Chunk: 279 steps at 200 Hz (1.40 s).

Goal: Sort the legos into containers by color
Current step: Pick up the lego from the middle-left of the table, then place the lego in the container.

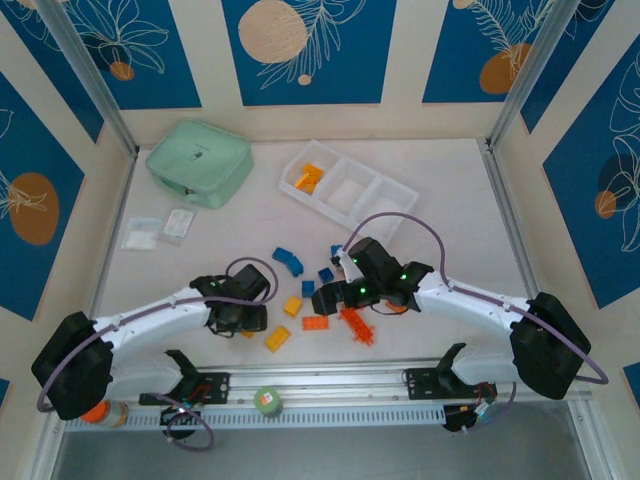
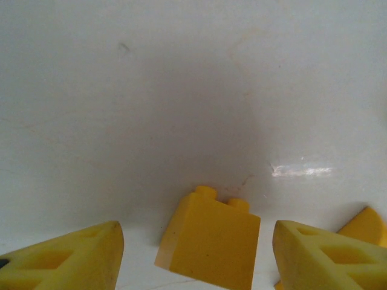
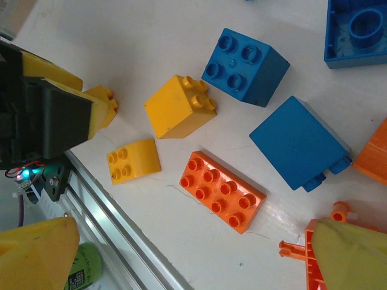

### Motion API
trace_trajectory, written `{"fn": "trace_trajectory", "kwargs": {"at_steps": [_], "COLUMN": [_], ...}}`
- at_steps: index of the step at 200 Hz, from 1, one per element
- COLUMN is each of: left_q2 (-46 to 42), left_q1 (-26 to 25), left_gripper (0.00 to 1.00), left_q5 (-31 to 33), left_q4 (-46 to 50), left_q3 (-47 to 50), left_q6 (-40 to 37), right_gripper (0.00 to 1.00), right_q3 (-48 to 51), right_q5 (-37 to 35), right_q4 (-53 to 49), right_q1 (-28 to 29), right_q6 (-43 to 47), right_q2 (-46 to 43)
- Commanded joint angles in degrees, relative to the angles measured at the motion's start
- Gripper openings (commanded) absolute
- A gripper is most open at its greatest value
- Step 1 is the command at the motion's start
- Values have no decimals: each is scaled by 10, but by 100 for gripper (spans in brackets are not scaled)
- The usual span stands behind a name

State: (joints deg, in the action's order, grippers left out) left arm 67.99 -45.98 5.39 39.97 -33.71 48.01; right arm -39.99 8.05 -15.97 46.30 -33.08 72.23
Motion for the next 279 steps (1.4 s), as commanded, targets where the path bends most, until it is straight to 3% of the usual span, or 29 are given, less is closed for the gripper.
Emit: {"fn": "trace_trajectory", "kwargs": {"at_steps": [1,120,185,227,279], "left_q2": [10,38,3,2,146], "left_q1": [-13,-26,-25,-16,39], "left_gripper": [63,34,23,21,21], "left_q5": [-30,8,35,82,105], "left_q4": [-35,-14,7,12,-21], "left_q3": [17,19,-1,-87,-279], "left_q6": [16,16,21,-35,-135], "right_gripper": [99,99,99,99,99], "right_q3": [-5,-17,-34,-33,-58], "right_q5": [3,8,31,38,35], "right_q4": [1,8,2,1,-15], "right_q1": [3,0,-36,-80,-163], "right_q6": [-3,-1,10,14,25], "right_q2": [5,14,15,0,-14]}}
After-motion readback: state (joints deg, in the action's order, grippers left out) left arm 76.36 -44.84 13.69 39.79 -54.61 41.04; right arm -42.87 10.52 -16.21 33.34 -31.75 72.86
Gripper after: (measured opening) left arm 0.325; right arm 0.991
